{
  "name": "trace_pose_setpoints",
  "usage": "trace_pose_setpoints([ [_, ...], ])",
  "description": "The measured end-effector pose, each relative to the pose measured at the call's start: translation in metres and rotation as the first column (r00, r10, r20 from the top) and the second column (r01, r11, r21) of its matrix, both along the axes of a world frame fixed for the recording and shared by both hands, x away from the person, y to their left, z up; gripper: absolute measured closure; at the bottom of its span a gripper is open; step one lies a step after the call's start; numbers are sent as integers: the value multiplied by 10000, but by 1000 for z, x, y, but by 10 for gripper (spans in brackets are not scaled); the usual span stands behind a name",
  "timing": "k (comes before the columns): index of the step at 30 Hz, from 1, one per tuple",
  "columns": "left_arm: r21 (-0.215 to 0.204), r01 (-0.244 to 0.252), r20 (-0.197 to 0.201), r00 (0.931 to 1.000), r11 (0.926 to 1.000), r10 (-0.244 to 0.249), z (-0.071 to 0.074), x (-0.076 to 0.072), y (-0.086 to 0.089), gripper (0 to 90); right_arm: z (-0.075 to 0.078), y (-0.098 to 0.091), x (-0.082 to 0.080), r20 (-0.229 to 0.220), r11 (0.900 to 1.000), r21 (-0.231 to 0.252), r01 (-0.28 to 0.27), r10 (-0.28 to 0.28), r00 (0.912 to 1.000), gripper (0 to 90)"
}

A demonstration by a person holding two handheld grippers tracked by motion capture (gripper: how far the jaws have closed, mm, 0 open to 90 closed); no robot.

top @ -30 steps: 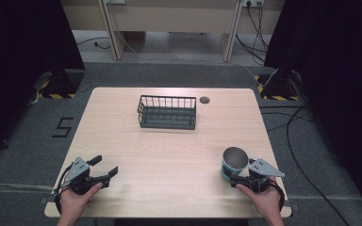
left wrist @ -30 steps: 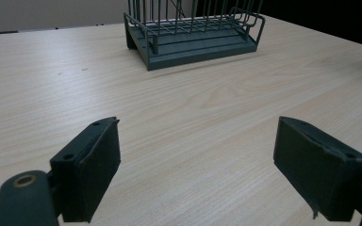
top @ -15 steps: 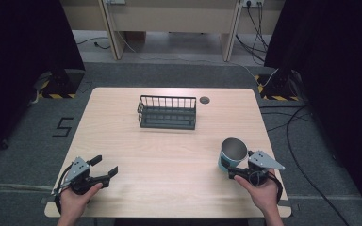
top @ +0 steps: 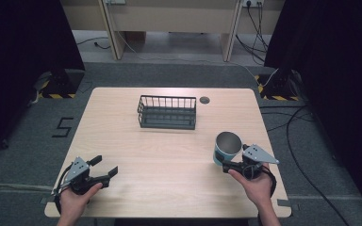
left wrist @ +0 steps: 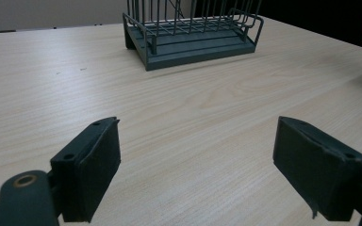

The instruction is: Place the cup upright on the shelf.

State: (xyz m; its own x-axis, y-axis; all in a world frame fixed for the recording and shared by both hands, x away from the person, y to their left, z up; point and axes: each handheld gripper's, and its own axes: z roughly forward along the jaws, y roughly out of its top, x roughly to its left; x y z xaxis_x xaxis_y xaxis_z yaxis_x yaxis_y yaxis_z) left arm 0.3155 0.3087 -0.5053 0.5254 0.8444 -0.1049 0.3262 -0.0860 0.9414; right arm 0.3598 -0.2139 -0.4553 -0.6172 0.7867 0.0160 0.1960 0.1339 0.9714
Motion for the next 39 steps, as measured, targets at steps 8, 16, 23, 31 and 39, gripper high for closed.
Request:
trace_pose_setpoints([
  [8, 1, 12, -17, 10000, 10000, -12, 0, 0, 0, 151, 9, 9, 9, 213, 10000, 13, -14, 13, 9998, 173],
  [16, 9, 20, -64, 10000, 10000, -20, 0, 0, 0, 151, 16, 21, 19, 363, 9999, -133, -37, 42, 9993, 173],
  [23, 35, 28, -55, 10000, 10000, -28, 0, 0, 0, 151, 20, 26, 24, 413, 9999, -155, -6, 12, 9991, 173],
  [31, 27, 22, -81, 10000, 10000, -21, 0, 0, 0, 152, 24, 31, 31, 457, 10000, -92, 19, -14, 9990, 173],
  [39, 25, 48, -73, 10000, 10000, -48, 0, -1, -1, 153, 26, 37, 38, 470, 9999, -86, 65, -61, 9989, 173],
])
